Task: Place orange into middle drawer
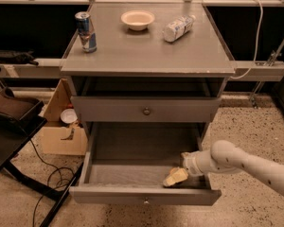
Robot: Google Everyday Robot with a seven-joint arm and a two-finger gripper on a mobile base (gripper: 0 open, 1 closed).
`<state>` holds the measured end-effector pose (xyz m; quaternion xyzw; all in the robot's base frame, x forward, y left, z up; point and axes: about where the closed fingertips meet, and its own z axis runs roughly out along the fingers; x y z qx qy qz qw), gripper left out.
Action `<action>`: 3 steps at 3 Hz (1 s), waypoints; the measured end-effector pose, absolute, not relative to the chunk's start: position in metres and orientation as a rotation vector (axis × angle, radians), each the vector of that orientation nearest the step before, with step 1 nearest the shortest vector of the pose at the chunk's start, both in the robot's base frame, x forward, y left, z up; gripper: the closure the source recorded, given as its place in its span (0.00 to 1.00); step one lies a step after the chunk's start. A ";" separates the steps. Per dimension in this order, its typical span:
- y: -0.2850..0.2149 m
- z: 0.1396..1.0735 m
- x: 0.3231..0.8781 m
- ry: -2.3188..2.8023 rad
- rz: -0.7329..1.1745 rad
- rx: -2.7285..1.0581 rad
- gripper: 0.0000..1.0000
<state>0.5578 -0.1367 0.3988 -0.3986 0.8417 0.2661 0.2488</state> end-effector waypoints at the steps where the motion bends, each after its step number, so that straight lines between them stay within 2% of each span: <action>1: -0.149 0.486 0.519 2.190 0.705 -1.135 0.00; 3: -0.190 0.609 0.462 2.077 0.685 -1.245 0.00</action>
Offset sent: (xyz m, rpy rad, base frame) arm -0.0910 -0.0549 0.2374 0.0652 -0.1936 0.1327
